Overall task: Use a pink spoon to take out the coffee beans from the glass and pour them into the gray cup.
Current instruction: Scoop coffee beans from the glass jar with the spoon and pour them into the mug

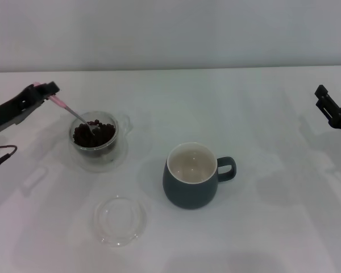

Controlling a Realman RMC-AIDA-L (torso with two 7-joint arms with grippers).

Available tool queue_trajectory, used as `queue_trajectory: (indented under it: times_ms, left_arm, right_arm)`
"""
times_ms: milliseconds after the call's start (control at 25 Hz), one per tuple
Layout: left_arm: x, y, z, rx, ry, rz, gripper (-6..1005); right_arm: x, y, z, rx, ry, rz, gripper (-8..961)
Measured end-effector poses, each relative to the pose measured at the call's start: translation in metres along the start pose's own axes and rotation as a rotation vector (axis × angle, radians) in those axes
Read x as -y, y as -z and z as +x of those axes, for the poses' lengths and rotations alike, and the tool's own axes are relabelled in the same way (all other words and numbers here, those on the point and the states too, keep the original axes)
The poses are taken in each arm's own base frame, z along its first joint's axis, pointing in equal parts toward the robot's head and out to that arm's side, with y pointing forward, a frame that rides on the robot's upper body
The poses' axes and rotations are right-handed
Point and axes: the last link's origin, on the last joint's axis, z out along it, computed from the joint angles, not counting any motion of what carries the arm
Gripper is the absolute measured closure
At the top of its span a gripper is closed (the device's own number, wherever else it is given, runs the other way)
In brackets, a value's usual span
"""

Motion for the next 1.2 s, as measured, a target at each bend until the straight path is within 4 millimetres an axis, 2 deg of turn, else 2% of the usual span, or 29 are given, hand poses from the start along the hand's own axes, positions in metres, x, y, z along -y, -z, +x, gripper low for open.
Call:
queue_trajectory:
  times_ms: [360,640,1000,1040,1200]
  left_arm:
    - [0.009,0.013,-0.002,-0.047,0.112,-0.002,870]
    - [0.009,0.023,-0.004,-0.067,0.161,-0.05,870]
    - [-0.004,0.032,-0.006,-0.055,0.198,-0.172,869]
    - [-0.013,0.031,-0.008,-0.025,0.207,-0.225,869]
    - [-0.027,0.027,-0.012,0.026,0.203,-0.292,869]
  right_arm:
    - [-0.001,-0.001,0.0,0.0,-0.002,-0.002,244]
    - [-0.003,-0.002,0.0,0.0,-0.008,-0.006,244]
    - [-0.003,0.0,0.001,-0.002,-0.01,-0.004,244]
    - [-0.003,0.0,0.001,-0.002,-0.01,-0.004,244]
    - [-0.003,-0.001,0.001,-0.002,-0.012,-0.005,244]
